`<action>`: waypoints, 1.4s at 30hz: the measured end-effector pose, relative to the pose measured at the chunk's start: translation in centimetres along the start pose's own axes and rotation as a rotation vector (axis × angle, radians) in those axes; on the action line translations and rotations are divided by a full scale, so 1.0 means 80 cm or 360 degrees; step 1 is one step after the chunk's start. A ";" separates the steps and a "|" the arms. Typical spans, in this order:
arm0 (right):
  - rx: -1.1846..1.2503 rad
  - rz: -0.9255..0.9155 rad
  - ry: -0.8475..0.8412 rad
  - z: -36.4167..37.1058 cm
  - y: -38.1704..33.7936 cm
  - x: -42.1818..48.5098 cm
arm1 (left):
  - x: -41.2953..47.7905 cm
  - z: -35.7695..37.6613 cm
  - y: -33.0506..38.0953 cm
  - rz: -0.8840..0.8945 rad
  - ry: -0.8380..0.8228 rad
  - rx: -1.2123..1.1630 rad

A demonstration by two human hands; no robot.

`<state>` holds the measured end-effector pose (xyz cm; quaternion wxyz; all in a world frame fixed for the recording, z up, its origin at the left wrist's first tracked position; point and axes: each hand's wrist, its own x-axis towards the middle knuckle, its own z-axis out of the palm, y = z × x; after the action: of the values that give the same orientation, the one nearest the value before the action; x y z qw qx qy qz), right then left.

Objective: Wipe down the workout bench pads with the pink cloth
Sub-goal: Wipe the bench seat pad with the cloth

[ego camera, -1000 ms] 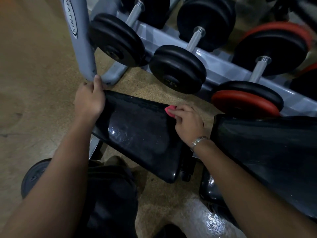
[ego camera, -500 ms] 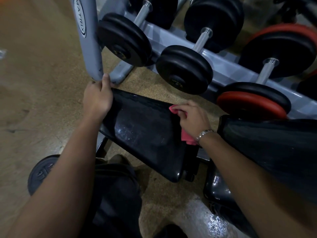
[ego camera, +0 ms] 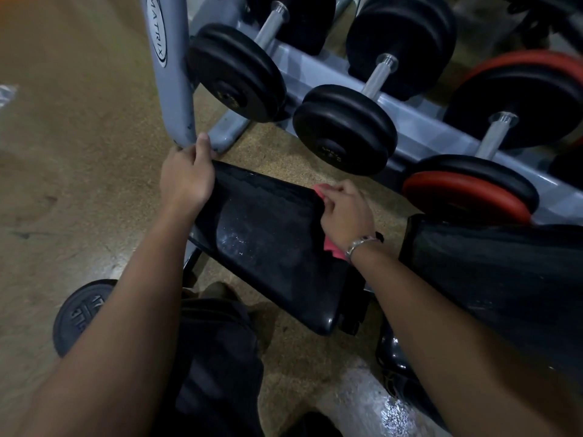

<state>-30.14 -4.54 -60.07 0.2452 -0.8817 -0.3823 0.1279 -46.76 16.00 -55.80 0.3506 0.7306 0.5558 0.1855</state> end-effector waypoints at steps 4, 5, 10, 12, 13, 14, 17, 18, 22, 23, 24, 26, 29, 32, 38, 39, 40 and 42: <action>0.0209 -0.0377 0.0076 -0.008 0.024 -0.048 | -0.001 0.000 0.004 -0.0017 0.0001 0.0039; 0.0210 -0.0418 0.0112 -0.010 0.034 -0.050 | 0.000 0.000 0.003 -0.0010 -0.0001 0.0046; 0.0155 -0.0154 0.0244 0.007 0.018 -0.038 | 0.004 -0.001 -0.003 0.0054 -0.0024 0.0069; 0.0207 -0.0259 0.0198 0.011 0.009 -0.059 | 0.002 -0.002 -0.004 0.0066 -0.0023 0.0123; 0.0251 -0.0348 0.0159 0.008 0.012 -0.068 | 0.002 -0.002 -0.004 0.0070 -0.0026 0.0129; 0.0273 -0.0419 0.0119 0.002 0.018 -0.074 | 0.002 -0.002 -0.004 0.0075 -0.0029 0.0122; 0.0179 -0.0388 0.0093 -0.014 0.023 -0.060 | -0.001 -0.005 -0.007 0.0118 -0.0036 0.0083; 0.0164 -0.0295 0.0117 -0.013 0.018 -0.053 | -0.001 -0.006 -0.008 0.0131 -0.0036 0.0065; 0.0252 -0.0211 0.0178 0.000 -0.004 -0.066 | -0.008 -0.014 -0.012 0.0124 -0.0049 -0.0043; 0.0283 -0.0297 0.0142 0.001 -0.002 -0.077 | -0.009 -0.016 -0.013 0.0125 -0.0054 -0.0058; 0.0298 -0.0379 0.0095 -0.001 0.004 -0.086 | -0.009 -0.017 -0.014 0.0123 -0.0063 -0.0071; 0.0258 -0.0464 0.0045 -0.010 0.015 -0.090 | -0.011 -0.019 -0.014 0.0112 -0.0082 -0.0087; 0.0185 -0.0315 0.0145 -0.007 0.009 -0.072 | -0.012 -0.020 -0.015 0.0124 -0.0082 -0.0095; 0.0229 -0.0275 0.0147 0.009 -0.014 -0.088 | -0.014 -0.021 -0.014 0.0140 -0.0086 -0.0101; 0.0300 -0.0396 0.0155 0.005 -0.005 -0.105 | -0.014 -0.023 -0.012 0.0114 -0.0103 -0.0136; 0.0292 -0.0330 0.0234 0.010 -0.009 -0.099 | -0.014 -0.023 -0.012 0.0114 -0.0107 -0.0129; 0.0292 -0.0263 0.0290 0.015 -0.018 -0.097 | -0.015 -0.023 -0.012 0.0114 -0.0108 -0.0125; 0.0293 -0.0254 0.0268 0.026 -0.032 -0.112 | -0.017 -0.024 -0.011 0.0117 -0.0097 -0.0131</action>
<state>-38.59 -8.99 -60.11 0.3657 -0.8298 -0.4161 0.0680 -49.06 15.45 -54.98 0.3902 0.7407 0.5096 0.1986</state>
